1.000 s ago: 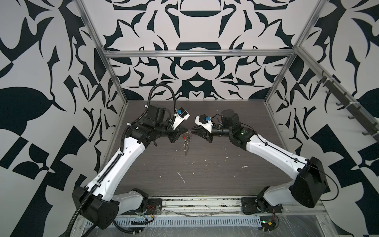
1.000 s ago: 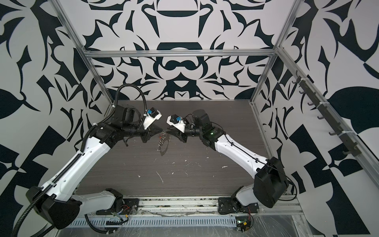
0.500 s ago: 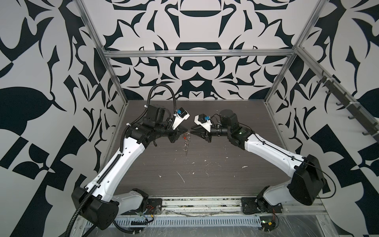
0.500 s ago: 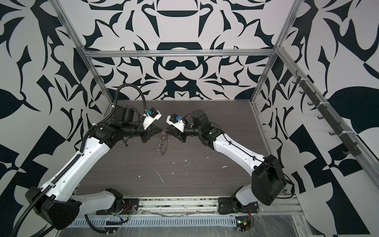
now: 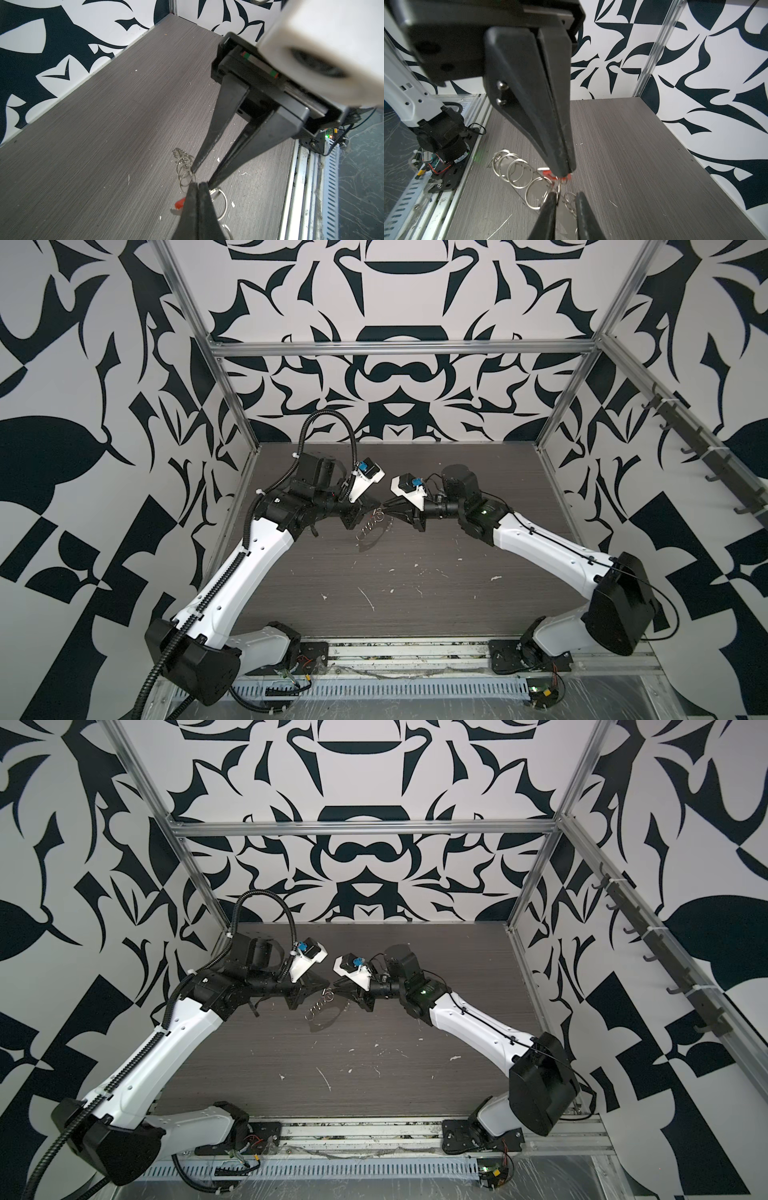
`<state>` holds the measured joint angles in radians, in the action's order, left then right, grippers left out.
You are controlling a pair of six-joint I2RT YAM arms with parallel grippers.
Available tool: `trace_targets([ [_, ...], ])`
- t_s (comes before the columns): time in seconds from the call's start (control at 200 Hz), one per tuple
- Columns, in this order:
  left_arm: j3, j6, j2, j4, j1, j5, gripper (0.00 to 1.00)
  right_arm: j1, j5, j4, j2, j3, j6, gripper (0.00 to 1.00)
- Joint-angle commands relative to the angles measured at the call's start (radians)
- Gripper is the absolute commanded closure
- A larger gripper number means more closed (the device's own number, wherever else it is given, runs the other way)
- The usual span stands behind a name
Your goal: Remove the keys from the keyring
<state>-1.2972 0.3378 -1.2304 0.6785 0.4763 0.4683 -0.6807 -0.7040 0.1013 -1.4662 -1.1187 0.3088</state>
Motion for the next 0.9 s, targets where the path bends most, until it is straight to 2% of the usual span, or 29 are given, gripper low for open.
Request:
trace_targets([
  [0.0, 0.000, -0.008, 0.016, 0.012, 0.002, 0.030, 1.00, -0.007, -0.026, 0.042, -0.006, -0.019, -0.017, 0.81],
  [0.11, 0.000, -0.008, 0.019, 0.010, 0.003, 0.029, 1.00, -0.016, -0.028, 0.042, -0.016, -0.026, -0.016, 0.85],
  [0.325, 0.003, -0.011, 0.020, 0.010, 0.003, 0.029, 1.00, -0.017, -0.019, 0.039, -0.019, -0.037, -0.016, 1.00],
  [0.48, 0.004, -0.011, 0.021, 0.010, 0.003, 0.026, 1.00, -0.017, -0.020, 0.038, -0.014, -0.039, -0.016, 0.97],
  [0.595, 0.004, -0.011, 0.021, 0.009, 0.004, 0.027, 1.00, -0.017, -0.026, 0.033, -0.016, -0.043, -0.017, 0.87],
  [0.685, 0.004, -0.011, 0.021, 0.009, 0.003, 0.026, 1.00, -0.017, -0.026, 0.034, -0.018, -0.044, -0.015, 0.85],
  [0.775, 0.004, -0.011, 0.021, 0.009, 0.004, 0.026, 1.00, -0.017, -0.024, 0.034, -0.019, -0.046, -0.017, 0.86],
  [0.895, 0.004, -0.014, 0.021, 0.009, 0.003, 0.027, 1.00, -0.016, -0.022, 0.032, -0.020, -0.046, -0.015, 0.98],
])
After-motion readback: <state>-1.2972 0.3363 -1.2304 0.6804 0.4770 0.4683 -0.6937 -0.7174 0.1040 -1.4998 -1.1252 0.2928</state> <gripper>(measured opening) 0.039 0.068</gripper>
